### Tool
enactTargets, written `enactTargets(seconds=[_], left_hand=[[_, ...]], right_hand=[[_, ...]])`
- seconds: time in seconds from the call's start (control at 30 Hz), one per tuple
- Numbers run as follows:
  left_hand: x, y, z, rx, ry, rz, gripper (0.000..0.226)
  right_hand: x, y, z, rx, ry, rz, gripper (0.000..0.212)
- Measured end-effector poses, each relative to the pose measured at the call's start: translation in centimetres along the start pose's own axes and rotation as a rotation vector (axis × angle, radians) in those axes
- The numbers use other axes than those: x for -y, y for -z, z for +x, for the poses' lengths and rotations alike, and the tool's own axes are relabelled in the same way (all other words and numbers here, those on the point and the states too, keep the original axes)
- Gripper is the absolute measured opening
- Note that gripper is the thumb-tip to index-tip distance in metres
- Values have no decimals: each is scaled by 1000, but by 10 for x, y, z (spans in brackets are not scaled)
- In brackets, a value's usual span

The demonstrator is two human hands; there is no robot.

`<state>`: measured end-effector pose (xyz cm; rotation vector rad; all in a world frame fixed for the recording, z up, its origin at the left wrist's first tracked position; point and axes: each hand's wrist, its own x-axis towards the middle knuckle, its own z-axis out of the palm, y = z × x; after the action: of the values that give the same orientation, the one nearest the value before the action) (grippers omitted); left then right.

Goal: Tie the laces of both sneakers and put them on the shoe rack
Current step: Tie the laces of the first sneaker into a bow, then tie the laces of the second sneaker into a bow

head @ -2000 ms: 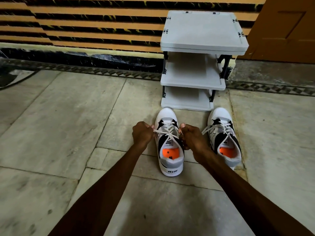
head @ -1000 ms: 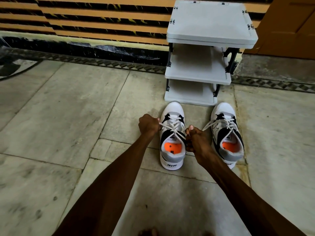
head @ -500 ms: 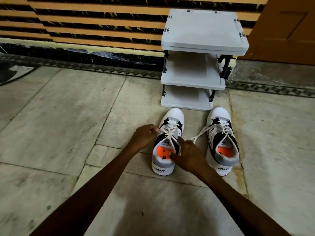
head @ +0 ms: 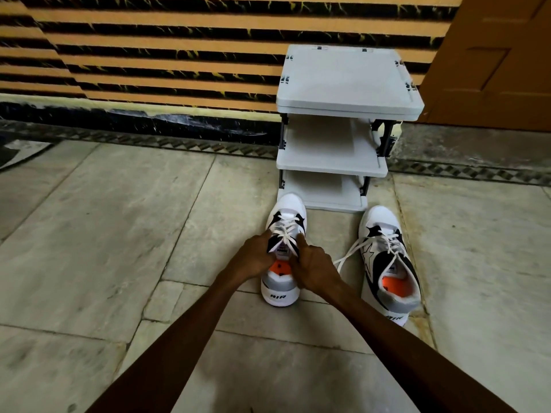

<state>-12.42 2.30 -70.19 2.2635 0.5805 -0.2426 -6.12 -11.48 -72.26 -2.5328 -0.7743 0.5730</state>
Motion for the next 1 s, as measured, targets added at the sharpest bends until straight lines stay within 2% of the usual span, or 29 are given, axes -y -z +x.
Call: enactTargets(seconds=[0.17, 0.23, 0.33, 0.4, 0.47, 0.5, 0.57, 0.67, 0.77, 0.83, 1.0], left_hand=[[-4, 5, 8, -3, 82, 8, 62], [-14, 2, 3, -88, 100, 89, 71], [-45, -9, -10, -443, -93, 223, 60], [-66, -23, -6, -551, -248, 257, 49], [-84, -41, 5, -486, -301, 333, 46], [-91, -49, 10, -416, -277, 402, 48], [-97, -62, 21, -302, -173, 544, 56], [-83, -61, 36, -241, -26, 726, 69], [-65, -47, 45, -157, 128, 623, 81], [-62, -44, 44, -101, 147, 528, 87], [-59, -50, 32, -84, 173, 559, 90]], right_hand=[[6, 7, 11, 74, -38, 58, 65], [2, 19, 4, 61, -45, 153, 67], [-21, 50, -19, -180, -53, 224, 59], [-48, 70, -38, -379, -56, 167, 48], [-80, 86, -51, -460, -153, -29, 50], [-95, 91, -54, -412, -236, -90, 58], [-120, 95, -58, -240, -357, -69, 77], [-135, 91, -63, -119, -325, 80, 86], [-133, 85, -64, -159, -288, 129, 82], [-128, 81, -63, -177, -292, 120, 82], [-110, 73, -61, -157, -267, 143, 88]])
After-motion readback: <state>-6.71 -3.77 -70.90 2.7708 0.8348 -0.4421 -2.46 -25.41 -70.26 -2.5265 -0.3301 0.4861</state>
